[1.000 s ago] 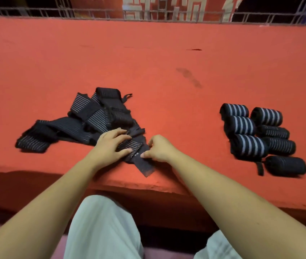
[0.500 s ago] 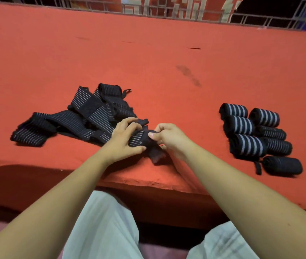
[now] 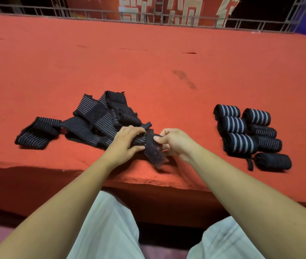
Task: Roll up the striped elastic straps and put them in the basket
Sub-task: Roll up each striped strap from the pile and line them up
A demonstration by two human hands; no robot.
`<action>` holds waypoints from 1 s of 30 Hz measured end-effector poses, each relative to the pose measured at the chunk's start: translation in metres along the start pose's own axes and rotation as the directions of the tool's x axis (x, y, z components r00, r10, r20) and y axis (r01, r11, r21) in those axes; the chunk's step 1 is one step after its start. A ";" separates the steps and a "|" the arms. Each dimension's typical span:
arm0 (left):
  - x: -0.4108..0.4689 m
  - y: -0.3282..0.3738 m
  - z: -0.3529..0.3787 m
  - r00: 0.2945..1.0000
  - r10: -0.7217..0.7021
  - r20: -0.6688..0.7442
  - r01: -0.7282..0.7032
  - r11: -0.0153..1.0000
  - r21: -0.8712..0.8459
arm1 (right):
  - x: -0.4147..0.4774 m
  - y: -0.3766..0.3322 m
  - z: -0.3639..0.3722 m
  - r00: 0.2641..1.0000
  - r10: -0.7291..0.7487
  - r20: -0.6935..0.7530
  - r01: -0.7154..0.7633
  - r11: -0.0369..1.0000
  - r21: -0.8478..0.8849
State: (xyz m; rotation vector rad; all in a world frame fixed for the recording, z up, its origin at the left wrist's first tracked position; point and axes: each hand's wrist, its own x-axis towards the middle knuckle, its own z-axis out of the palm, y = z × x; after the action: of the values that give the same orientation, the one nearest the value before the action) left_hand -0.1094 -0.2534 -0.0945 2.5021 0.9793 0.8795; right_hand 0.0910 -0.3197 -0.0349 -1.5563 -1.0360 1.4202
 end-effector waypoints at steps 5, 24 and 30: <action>-0.002 -0.001 -0.004 0.997 -0.075 -0.014 0.075 0.997 0.036 | -0.002 0.000 -0.011 0.989 0.025 -0.142 -0.021 0.999 0.030; 0.007 0.018 -0.014 0.988 -0.152 0.008 0.151 0.987 0.054 | -0.011 0.027 -0.045 0.981 0.069 -0.183 -0.031 0.978 0.206; 0.010 0.066 0.005 0.973 0.150 0.173 -0.127 0.982 -0.140 | -0.018 0.011 -0.042 0.998 0.019 -0.058 0.004 0.931 0.364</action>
State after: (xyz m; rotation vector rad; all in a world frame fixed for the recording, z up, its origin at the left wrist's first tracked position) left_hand -0.0678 -0.2942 -0.0619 2.5114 0.6743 0.7109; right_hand 0.1323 -0.3412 -0.0353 -1.3220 -0.6822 1.4643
